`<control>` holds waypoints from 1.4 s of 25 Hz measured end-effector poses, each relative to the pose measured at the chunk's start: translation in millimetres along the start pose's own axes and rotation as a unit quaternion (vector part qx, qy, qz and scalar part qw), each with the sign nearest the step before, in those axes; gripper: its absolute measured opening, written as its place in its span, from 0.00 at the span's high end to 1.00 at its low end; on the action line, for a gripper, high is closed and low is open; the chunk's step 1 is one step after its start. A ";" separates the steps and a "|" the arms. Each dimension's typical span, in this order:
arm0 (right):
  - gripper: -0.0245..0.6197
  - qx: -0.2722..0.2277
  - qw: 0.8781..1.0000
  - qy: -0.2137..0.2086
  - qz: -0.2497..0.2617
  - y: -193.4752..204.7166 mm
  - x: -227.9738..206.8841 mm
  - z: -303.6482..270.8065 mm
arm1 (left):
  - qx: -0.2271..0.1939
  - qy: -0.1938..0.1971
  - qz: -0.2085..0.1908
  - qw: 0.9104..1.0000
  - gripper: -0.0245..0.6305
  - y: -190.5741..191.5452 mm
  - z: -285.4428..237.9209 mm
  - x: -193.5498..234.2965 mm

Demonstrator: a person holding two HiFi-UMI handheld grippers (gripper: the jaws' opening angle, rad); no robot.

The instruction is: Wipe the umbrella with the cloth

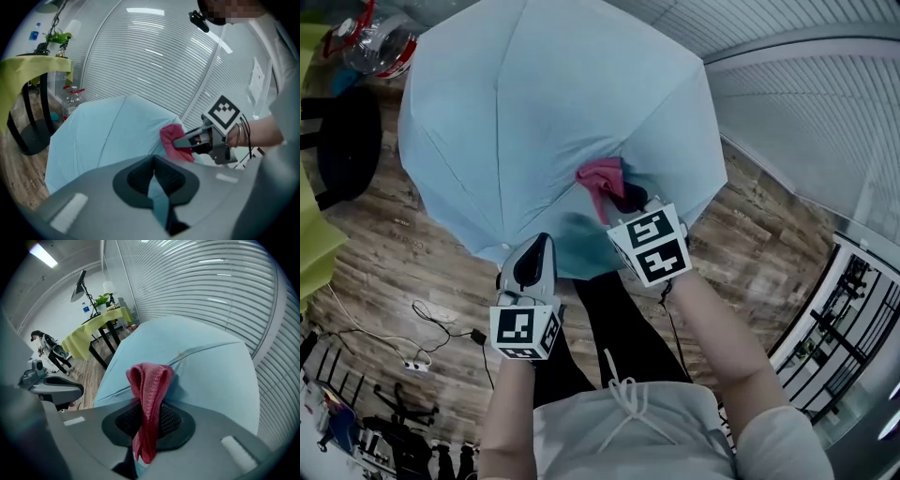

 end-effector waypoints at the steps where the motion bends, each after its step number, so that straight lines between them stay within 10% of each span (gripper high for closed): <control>1: 0.87 -0.001 1.000 0.001 0.001 -0.9 -7.4 3.0 | -0.001 0.001 -0.001 1.000 0.95 -2.6 -4.8 -4.5; 17: 0.87 -0.012 0.999 0.042 -0.014 -19.0 -122.4 34.4 | -0.028 -0.003 -0.009 1.000 0.95 -65.8 -59.9 -51.5; 35: 0.87 0.014 0.987 0.158 0.007 5.2 -235.5 24.0 | 0.013 -0.017 -0.020 1.000 0.95 -30.1 -77.6 -60.1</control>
Point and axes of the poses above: the fingertips, and each gripper's own axes: z backward along the fingers, x to its left, y out of its underside, the point moved 4 cm from there along z, backward along the fingers, and after that the axes turned 10 degrees about z, right-handed, at the moved point
